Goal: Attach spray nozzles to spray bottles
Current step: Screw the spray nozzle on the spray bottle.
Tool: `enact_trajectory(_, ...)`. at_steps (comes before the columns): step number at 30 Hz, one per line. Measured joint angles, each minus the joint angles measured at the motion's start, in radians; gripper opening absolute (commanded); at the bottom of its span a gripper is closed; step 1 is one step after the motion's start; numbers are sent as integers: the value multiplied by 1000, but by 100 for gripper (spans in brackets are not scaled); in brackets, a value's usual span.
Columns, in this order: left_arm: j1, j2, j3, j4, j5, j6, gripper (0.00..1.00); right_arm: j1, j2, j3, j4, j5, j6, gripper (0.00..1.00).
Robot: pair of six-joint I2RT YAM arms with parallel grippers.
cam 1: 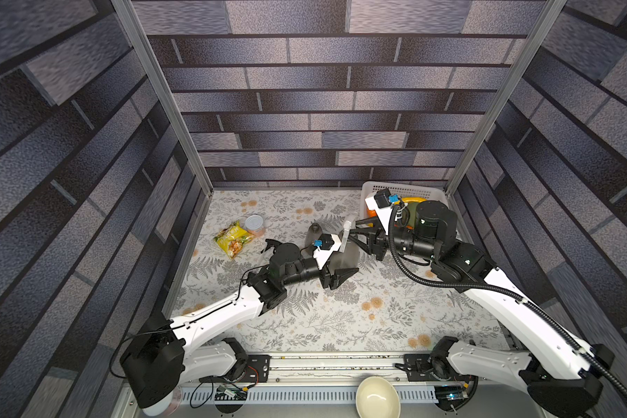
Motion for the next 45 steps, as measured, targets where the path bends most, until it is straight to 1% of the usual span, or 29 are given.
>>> enact_trajectory(7,0,3,0,-23,-7,0,77,0,-3,-31,26,-3,4,28)
enact_trajectory(11,0,13,0,-31,-24,0,77,9,-10,-55,39,43,21,22)
enact_trajectory(15,0,21,0,-37,-54,2,76,62,-12,-66,45,186,59,17)
enact_trajectory(20,-4,32,0,-38,-92,6,76,146,-22,-105,90,404,137,15)
enact_trajectory(23,-5,40,0,-38,-110,7,76,184,-23,-130,126,507,177,14)
enact_trajectory(26,-5,43,0,-34,-119,7,76,211,-20,-141,150,581,204,13)
enact_trajectory(29,-5,44,0,-23,-134,7,77,225,-11,-141,170,628,222,14)
enact_trajectory(33,-5,44,0,-18,-141,6,76,227,-7,-141,180,647,233,24)
enact_trajectory(34,-5,44,-2,-15,-142,6,76,227,-7,-141,180,647,233,30)
enact_trajectory(36,-4,44,-9,-3,-141,6,76,227,-7,-140,177,639,235,49)
enact_trajectory(38,-4,43,-16,26,-135,8,76,227,-7,-139,164,630,235,60)
enact_trajectory(40,-4,41,-20,48,-131,8,76,227,-11,-139,152,619,235,66)
enact_trajectory(44,-2,32,-31,83,-121,8,76,227,-59,-140,103,597,208,84)
enact_trajectory(45,2,28,-31,91,-115,8,76,227,-74,-140,94,591,199,86)
